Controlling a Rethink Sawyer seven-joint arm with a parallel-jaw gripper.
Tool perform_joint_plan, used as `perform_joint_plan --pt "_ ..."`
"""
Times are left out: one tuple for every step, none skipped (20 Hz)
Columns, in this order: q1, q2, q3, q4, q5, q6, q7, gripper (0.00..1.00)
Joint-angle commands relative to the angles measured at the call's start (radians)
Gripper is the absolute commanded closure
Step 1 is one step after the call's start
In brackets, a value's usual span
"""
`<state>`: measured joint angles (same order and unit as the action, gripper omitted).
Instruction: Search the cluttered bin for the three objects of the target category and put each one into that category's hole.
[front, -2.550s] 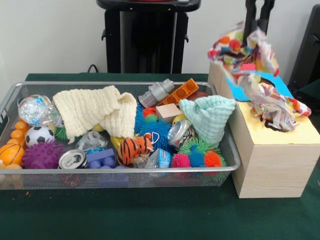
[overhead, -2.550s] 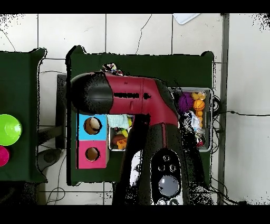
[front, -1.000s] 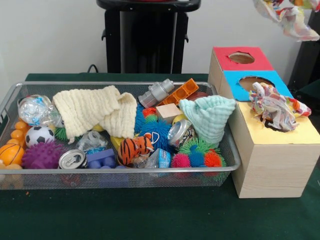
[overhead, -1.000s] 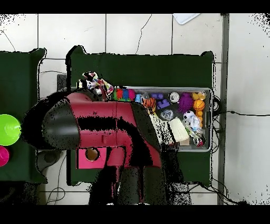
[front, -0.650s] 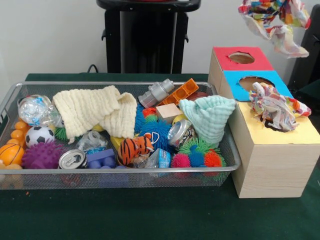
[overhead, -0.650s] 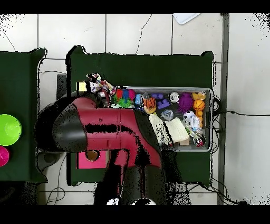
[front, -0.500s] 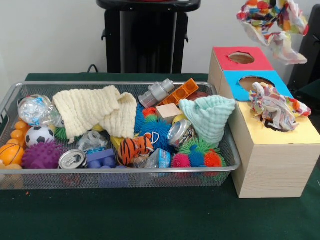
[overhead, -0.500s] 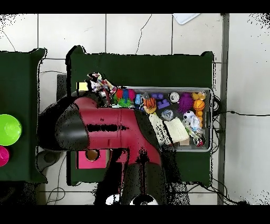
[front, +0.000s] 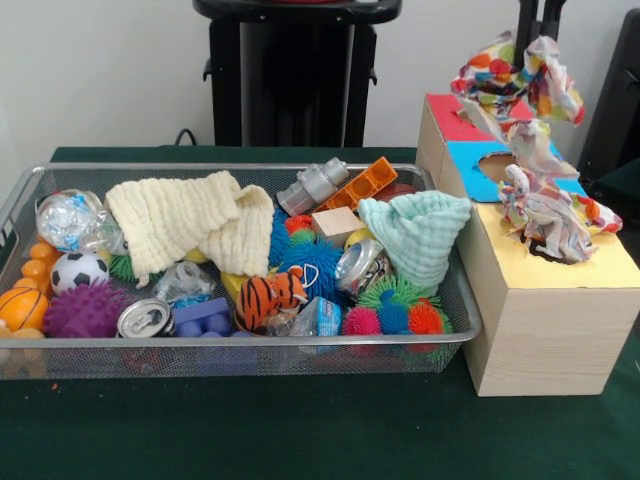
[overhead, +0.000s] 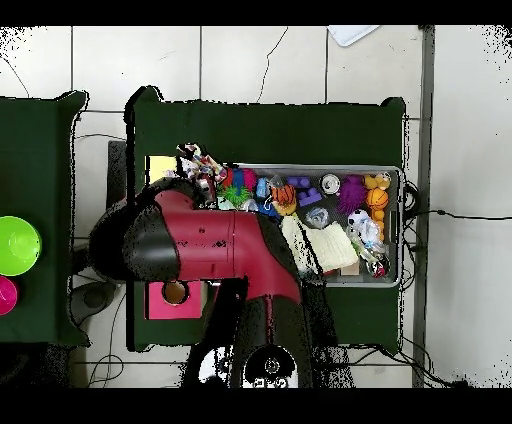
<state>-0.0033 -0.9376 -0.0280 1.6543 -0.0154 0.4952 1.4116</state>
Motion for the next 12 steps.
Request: perform_joint_plan --pt "0.003 0.074 -0.006 0.122 -0.012 -0.056 0.224 1.0" --pt "0.006 0.082 -0.008 0.124 -0.013 -0.068 0.227 1.0" --pt "0.01 0.088 -0.012 0.123 -0.015 -0.076 0.231 1.0" --pt "0.017 0.093 -0.019 0.123 -0.014 -0.083 0.239 1.0" --pt "0.022 0.098 -0.023 0.124 -0.011 -0.088 0.247 1.0" --pt "0.028 0.103 -0.029 0.125 -0.009 -0.096 0.253 1.0" --pt "0.034 0.106 -0.032 0.128 -0.007 -0.102 0.256 1.0" --pt "0.04 0.111 -0.035 0.129 -0.004 -0.108 0.26 1.0" --pt "0.046 0.114 -0.039 0.132 -0.001 -0.114 0.265 1.0" --pt "0.051 0.119 -0.043 0.135 0.004 -0.122 0.27 1.0" --pt "0.057 0.123 -0.046 0.136 0.009 -0.128 0.275 1.0" --pt "0.062 0.127 -0.05 0.136 0.013 -0.133 0.277 1.0"
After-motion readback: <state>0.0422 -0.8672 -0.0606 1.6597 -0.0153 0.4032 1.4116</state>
